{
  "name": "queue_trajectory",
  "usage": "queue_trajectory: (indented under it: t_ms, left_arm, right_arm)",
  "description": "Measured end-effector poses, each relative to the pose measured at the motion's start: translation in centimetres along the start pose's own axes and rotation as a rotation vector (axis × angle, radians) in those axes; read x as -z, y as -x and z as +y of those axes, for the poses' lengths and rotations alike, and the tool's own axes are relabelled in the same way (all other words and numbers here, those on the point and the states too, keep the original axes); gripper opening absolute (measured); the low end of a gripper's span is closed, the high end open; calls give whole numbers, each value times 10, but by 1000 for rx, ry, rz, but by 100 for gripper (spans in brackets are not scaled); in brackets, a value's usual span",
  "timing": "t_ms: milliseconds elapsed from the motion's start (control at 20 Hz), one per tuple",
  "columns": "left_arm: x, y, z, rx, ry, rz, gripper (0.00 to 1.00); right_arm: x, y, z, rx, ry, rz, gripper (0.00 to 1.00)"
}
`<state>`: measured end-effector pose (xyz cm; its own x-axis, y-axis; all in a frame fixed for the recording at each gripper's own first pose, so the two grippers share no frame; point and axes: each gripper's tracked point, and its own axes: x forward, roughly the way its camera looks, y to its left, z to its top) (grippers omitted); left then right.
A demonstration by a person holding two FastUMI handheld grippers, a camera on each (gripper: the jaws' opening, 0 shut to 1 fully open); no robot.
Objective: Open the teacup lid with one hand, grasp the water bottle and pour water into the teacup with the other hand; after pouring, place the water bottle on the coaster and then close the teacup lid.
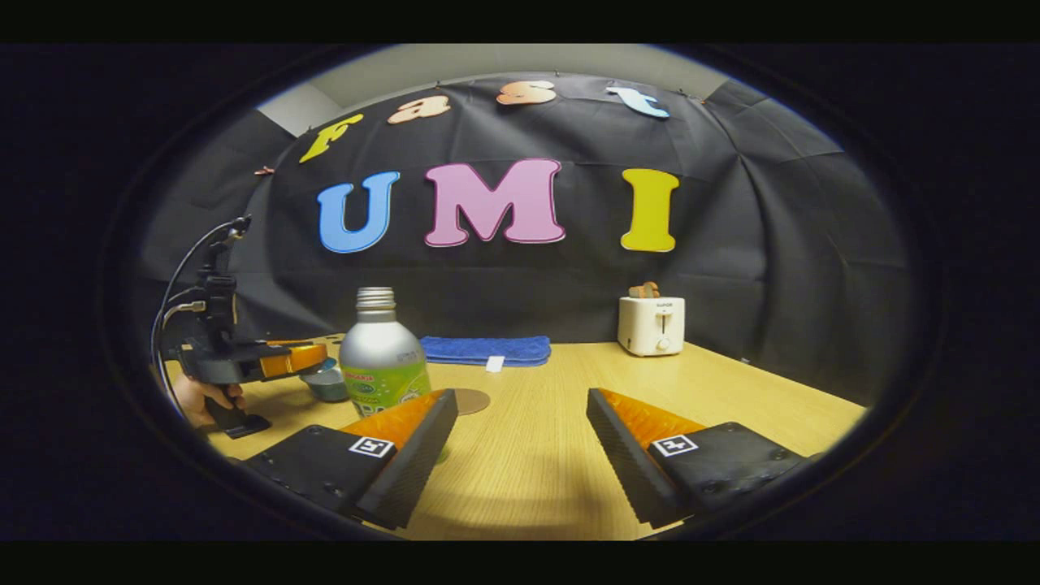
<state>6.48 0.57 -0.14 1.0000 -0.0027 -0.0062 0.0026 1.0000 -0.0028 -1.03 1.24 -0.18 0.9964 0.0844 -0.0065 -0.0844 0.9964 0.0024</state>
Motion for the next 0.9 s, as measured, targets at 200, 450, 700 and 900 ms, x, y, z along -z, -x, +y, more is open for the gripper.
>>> queue_trajectory:
  t_ms: [200, 450, 700, 900]
  left_arm:
    - [0, 17, 6, 10, -1, -8, 31]
    - [0, 30, 26, 1, -2, -9, 31]
    - [1, 32, 41, -19, -2, -8, 31]
    - [1, 31, 45, -14, -3, -9, 31]
  right_arm:
    - [0, 14, 19, -86, -4, 2, 99]
    - [-4, 27, 71, -220, 3, -17, 99]
    - [4, 3, 91, -204, 1, 8, 98]
    - [6, -23, 95, -180, -3, 8, 98]
